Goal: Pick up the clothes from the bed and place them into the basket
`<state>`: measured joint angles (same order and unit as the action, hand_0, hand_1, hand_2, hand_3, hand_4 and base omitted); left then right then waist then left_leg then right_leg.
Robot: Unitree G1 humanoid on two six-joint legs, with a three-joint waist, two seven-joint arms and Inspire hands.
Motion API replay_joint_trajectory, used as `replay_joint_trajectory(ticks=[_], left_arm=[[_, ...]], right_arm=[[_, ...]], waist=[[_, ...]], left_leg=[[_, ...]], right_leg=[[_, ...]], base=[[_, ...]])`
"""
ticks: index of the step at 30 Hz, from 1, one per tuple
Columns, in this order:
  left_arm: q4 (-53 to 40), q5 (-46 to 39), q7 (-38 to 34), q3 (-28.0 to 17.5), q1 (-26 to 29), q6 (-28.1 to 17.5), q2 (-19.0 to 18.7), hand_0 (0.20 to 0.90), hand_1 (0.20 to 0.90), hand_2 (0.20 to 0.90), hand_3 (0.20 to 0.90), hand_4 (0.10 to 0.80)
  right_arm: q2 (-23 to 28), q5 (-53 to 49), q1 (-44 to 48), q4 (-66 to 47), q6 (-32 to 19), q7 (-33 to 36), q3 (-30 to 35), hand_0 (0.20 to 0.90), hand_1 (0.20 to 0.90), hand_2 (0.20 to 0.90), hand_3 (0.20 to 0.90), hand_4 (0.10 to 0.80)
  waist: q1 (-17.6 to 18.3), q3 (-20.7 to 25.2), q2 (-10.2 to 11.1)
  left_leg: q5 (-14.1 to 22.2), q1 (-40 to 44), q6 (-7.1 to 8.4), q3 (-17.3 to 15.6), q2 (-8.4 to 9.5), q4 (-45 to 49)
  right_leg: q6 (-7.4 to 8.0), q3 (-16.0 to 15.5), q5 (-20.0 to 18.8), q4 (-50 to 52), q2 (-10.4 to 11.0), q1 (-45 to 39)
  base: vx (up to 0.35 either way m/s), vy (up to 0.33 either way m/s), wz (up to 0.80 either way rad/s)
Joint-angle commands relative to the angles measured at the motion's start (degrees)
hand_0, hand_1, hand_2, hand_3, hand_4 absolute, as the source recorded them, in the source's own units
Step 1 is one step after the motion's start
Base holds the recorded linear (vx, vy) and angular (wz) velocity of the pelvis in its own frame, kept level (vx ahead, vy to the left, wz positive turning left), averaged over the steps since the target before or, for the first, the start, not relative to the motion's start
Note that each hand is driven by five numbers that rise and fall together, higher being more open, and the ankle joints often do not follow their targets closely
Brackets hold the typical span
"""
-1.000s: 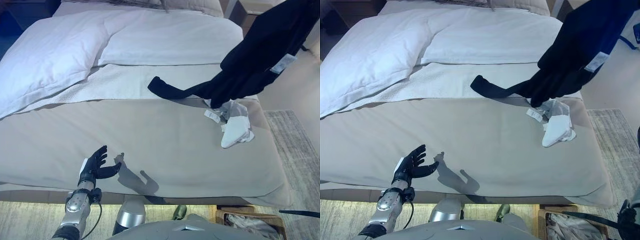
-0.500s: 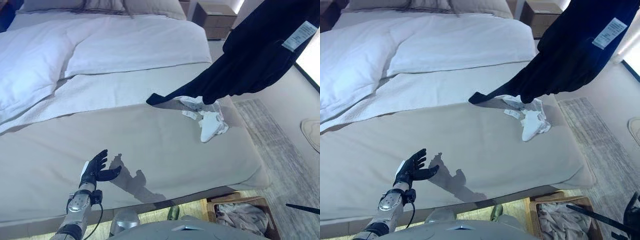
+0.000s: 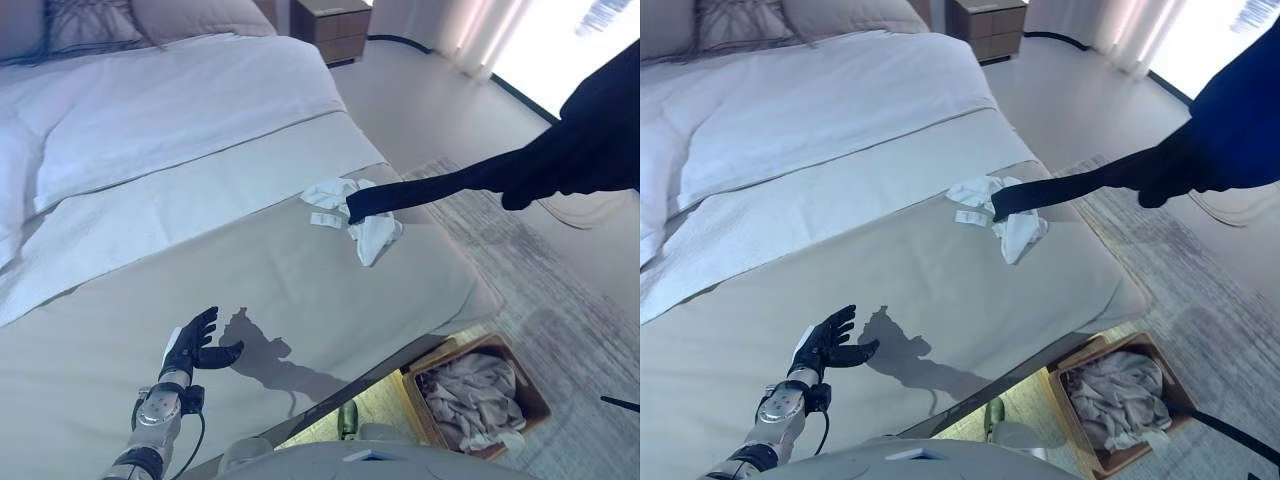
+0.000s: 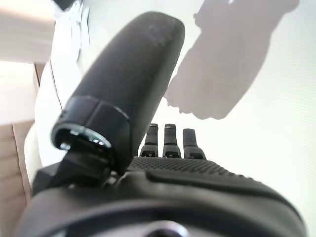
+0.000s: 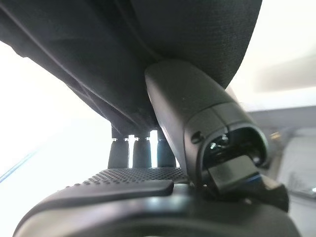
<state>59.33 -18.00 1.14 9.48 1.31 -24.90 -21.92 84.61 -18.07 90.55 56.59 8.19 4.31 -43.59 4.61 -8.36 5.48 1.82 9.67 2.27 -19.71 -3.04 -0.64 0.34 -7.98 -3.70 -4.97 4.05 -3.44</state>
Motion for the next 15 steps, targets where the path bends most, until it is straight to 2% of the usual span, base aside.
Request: replay_joint_trajectory(ticks=[1, 7, 15], left_arm=[[-0.25, 1.23, 0.49, 2.39, 1.40, -5.78, -3.70, 0.900, 0.900, 0.900, 0.900, 0.800], [1.05, 1.76, 0.82, 1.43, 2.32, -6.81, -2.13, 0.900, 0.900, 0.900, 0.900, 0.800], [2.44, 2.48, 0.89, -0.43, 2.56, -7.39, -0.59, 0.900, 0.900, 0.900, 0.900, 0.800]], right_arm=[[6.80, -0.12, 7.72, -1.11, -4.02, 3.42, -1.55, 0.300, 0.300, 0.300, 0.200, 0.100], [10.56, -0.50, -1.42, -0.75, -4.58, 0.45, 5.90, 0.300, 0.300, 0.300, 0.200, 0.100], [10.60, 0.36, -25.69, 0.51, -7.47, -5.06, 26.82, 0.300, 0.300, 0.300, 0.200, 0.100]], waist=[[1.34, 6.78, 0.96], [3.73, 6.51, -0.42], [6.59, 6.51, -2.04]], left_leg=[[1.49, -1.18, 1.30, 2.90, -3.00, -1.45], [1.75, -1.01, 1.18, 1.64, -3.24, -1.46], [1.86, -0.58, 1.25, 0.58, -3.53, -1.74]], right_leg=[[6.55, -0.38, 3.46, 5.02, 3.06, 1.14], [6.65, 1.47, 3.11, 5.10, 2.49, 2.38], [6.68, 2.90, 2.79, 5.03, 1.95, 3.17]], base=[[-0.035, -0.029, -0.13], [-0.038, -0.021, -0.21], [-0.016, -0.020, -0.14]])
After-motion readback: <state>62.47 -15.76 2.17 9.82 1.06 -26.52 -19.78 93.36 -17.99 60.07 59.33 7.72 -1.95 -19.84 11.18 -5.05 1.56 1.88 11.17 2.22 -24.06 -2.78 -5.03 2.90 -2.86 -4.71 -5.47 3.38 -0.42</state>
